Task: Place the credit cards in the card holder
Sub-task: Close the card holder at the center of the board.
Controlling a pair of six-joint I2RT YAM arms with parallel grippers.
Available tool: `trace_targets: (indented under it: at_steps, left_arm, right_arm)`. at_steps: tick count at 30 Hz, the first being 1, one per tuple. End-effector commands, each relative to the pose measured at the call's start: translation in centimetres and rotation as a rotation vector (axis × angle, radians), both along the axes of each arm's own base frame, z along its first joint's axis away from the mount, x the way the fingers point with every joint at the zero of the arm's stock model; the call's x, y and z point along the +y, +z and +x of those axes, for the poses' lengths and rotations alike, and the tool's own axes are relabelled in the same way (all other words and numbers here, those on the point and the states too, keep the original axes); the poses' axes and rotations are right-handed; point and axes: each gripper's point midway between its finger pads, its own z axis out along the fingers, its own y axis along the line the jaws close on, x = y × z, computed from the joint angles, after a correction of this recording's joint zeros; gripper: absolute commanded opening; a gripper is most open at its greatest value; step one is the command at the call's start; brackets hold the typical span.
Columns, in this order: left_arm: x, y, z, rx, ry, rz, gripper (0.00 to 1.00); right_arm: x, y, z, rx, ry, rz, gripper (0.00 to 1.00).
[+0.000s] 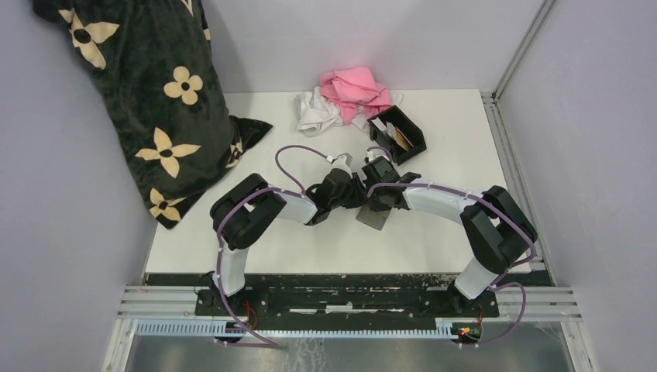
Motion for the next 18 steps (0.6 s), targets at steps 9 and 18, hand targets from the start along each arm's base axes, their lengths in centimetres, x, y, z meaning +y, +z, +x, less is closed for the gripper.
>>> trace_targets:
  at_steps: [9, 18]
  left_arm:
    - [4.9, -10.0, -8.1, 0.321, -0.081, 0.275, 0.31]
    - [4.9, -9.8, -7.9, 0.318, -0.079, 0.281, 0.31]
  right_arm:
    - [-1.4, -3.9, -3.9, 0.125, -0.102, 0.067, 0.02]
    - [-3.1, -4.8, -4.5, 0.15, -0.243, 0.186, 0.01]
